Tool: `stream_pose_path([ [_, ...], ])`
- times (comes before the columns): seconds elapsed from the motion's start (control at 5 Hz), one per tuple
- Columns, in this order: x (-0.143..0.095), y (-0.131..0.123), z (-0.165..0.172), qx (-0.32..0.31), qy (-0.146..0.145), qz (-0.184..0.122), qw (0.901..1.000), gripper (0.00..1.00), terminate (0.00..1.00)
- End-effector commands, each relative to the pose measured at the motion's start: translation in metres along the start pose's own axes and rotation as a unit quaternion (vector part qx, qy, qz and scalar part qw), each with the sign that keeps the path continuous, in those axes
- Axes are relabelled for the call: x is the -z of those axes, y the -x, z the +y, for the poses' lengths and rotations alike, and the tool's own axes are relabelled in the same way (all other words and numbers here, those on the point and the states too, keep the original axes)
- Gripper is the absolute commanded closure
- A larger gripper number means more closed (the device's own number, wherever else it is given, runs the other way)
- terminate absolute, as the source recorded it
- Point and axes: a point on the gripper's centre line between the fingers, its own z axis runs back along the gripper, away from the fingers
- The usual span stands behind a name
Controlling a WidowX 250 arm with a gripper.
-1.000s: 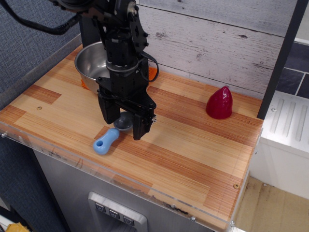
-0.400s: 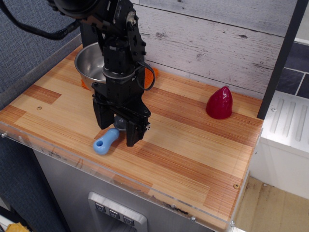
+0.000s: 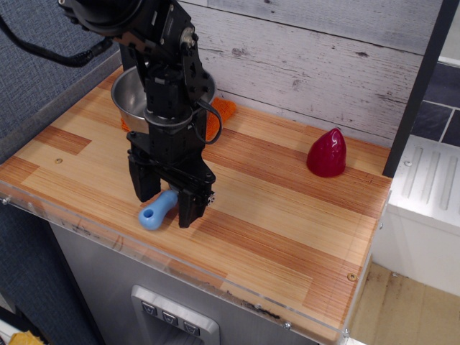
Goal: Put the spoon between the bowl and beet
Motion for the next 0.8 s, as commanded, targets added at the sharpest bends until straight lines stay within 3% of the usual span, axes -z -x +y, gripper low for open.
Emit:
stream_pose_path([
  [0.0,0.005,-0.006,0.000,0.008,-0.006,0.020,0.9998,1.00,0.00],
  [0.2,0.003,-0.011,-0.007,0.018,0.005,0.018,0.9997,1.00,0.00],
  [0.4,-0.029,-0.040,-0.035,0.021,0.036,-0.033,0.9986,1.00,0.00],
  [0.6,-0.042,-0.079,-0.045,-0.015,0.062,-0.078,0.9950,1.00,0.00],
])
